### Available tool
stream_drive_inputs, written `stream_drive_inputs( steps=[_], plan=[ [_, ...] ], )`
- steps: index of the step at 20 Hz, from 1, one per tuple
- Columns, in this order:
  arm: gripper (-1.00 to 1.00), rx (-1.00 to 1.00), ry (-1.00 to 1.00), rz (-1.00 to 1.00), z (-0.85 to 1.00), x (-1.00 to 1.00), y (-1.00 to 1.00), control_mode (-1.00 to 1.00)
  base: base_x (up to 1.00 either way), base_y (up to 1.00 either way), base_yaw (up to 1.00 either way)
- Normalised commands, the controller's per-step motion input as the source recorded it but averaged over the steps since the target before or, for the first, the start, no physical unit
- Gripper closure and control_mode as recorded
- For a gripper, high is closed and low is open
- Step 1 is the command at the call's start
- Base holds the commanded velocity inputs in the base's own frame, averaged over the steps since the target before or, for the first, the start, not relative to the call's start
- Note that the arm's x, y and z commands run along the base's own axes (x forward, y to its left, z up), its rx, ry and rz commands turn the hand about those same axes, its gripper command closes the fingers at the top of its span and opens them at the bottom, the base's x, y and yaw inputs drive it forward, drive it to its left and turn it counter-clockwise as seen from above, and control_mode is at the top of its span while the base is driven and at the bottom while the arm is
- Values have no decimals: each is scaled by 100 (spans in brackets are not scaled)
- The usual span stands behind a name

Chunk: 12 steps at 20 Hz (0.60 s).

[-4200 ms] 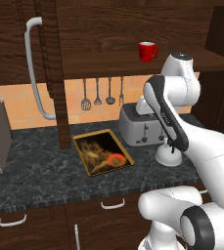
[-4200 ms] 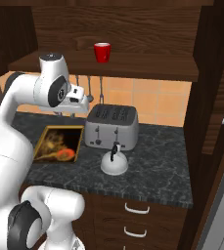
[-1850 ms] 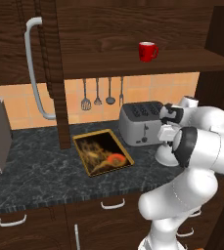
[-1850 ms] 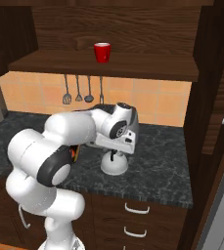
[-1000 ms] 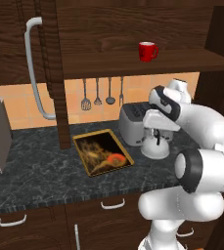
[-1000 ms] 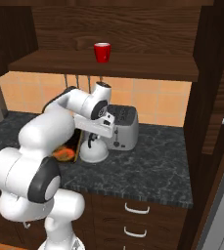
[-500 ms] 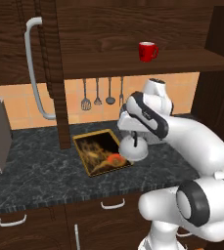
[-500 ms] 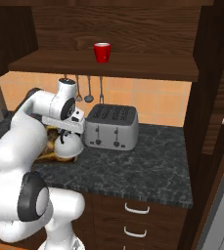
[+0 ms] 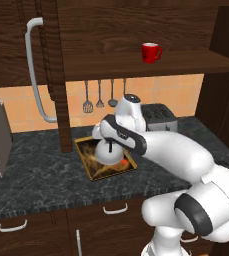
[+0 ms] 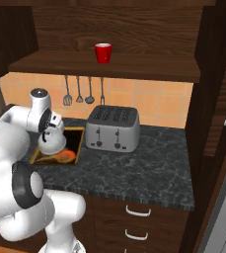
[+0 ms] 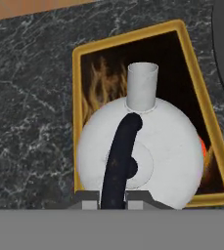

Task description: Pick the kettle from the counter and place it on the tray. Then pick the mug from the cabinet and place it on the tray. Then close the cabinet doors.

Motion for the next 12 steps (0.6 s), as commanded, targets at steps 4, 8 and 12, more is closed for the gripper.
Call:
stream_drive_inputs(
  steps=[4, 8, 12],
  plan=[
    [100, 0, 3, -4, -10, 91, 34, -100, 0, 0, 0],
    [100, 1, 5, -4, -8, 88, 1, -100, 0, 0, 0],
    [100, 1, 3, -2, -11, 71, 0, -100, 0, 0, 0]
  ],
)
